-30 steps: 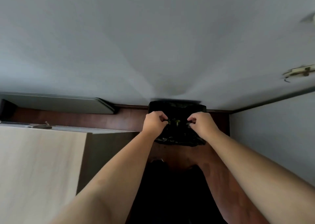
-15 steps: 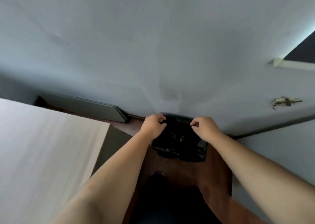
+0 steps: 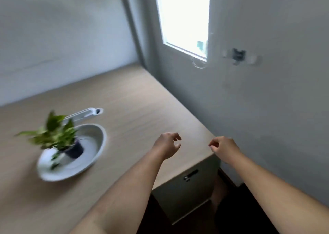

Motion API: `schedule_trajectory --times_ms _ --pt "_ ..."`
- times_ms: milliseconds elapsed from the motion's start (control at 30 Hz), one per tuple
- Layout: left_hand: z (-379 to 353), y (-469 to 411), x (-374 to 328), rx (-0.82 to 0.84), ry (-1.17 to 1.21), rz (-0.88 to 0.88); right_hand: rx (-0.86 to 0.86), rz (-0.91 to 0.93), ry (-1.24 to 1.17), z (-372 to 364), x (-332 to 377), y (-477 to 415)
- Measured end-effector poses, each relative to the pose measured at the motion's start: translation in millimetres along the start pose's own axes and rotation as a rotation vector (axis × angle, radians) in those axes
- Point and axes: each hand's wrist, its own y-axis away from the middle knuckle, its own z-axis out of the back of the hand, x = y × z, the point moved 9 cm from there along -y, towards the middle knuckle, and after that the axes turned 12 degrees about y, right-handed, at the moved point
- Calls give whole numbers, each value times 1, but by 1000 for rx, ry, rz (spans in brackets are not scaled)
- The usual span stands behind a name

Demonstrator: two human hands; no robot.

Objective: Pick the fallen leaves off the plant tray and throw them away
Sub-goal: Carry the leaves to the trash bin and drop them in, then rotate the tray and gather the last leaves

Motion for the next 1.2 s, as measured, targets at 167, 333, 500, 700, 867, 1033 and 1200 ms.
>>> schedule_trajectory --times_ms 167,333,500,700,867,1033,1200 --pt "109 66 110 -219 45 217 103 301 33 -45 160 1" --pt "177 127 210 -328 53 352 154 507 99 -97 286 13" --pt "229 169 322 -334 13 458 227 620 178 -163 390 18" --pt "262 179 402 -226 -63 478 319 717 364 -235 461 16" --pt "261 160 424 -84 -217 481 444 789 539 -280 468 14" --pt "253 144 421 -82 -262 443 481 768 637 -272 457 -17" --pt "232 129 402 -75 -251 314 231 865 836 -245 459 -42"
